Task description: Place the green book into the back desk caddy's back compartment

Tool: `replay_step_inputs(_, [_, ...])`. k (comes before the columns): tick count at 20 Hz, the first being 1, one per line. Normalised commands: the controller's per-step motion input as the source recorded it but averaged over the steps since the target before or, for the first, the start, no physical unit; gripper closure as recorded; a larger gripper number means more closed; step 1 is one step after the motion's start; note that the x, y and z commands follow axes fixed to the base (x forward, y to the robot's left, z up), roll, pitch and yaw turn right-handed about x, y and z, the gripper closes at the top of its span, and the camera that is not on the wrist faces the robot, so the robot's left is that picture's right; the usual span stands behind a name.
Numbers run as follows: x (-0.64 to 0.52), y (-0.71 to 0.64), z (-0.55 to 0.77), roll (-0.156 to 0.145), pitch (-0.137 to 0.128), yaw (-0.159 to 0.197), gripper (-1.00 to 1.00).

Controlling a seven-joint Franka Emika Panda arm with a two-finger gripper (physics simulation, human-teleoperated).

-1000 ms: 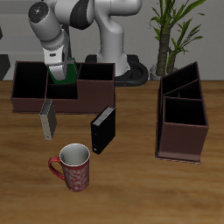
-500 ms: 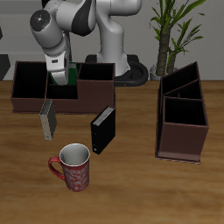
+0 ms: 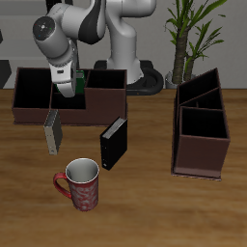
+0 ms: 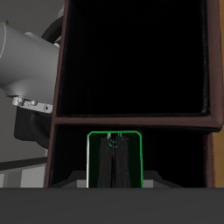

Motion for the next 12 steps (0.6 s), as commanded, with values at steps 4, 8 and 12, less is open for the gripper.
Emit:
replay_step_inputs(4, [-0.01, 0.05, -0.13, -0.003, 0.038, -0.032, 1.00])
replay_step_inputs(8, [0.04, 0.01, 0.01, -0.010, -0.006, -0.044, -1.00])
replay_step_inputs(12, [0.05, -0.01, 0.09, -0.011, -0.015, -0.052, -1.00])
